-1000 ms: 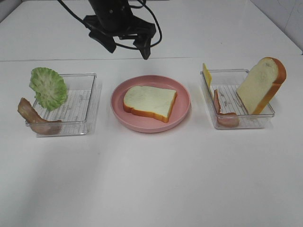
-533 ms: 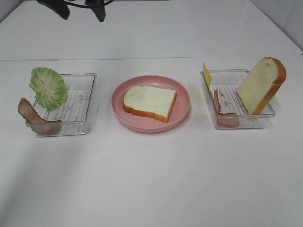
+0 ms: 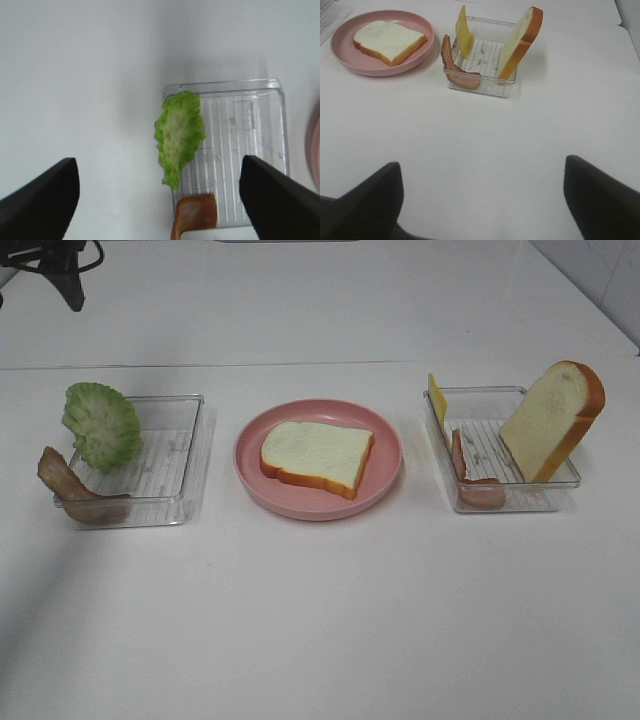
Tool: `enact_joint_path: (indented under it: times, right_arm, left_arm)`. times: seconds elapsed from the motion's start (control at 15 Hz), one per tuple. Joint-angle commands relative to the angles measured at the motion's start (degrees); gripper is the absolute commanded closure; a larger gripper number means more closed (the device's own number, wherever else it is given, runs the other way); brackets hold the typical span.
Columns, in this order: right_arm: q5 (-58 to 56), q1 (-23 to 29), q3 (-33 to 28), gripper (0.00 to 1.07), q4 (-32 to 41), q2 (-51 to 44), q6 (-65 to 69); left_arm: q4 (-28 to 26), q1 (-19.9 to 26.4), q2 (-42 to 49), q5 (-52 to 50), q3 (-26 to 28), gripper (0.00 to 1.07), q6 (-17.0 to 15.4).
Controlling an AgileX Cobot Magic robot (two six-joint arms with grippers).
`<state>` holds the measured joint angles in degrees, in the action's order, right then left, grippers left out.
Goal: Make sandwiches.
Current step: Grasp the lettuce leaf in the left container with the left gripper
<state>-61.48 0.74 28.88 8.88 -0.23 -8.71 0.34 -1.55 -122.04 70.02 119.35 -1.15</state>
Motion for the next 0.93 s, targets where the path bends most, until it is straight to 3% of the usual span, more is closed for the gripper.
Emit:
enact_joint_path:
  times: [0.07,0.53,0.93]
  right_arm:
    - [0.46,-0.34,0.00,0.31,0.17,-1.15,-0.34]
    - [0.46,-0.34,0.00,0.31,0.17,-1.15,-0.34]
    - [0.46,-0.34,0.00,0.31,0.17,-1.15,-0.34]
  left_arm:
    - [-0.34,1.09,-0.52,2.35,-1.38,0.26,-0.29]
    - [-1.49,-2.46,-9.00,0.34,-1.38,0.32,0.34]
    - [0.46,-2.46,-13.01,-0.29,-1.38,0.32,0.06]
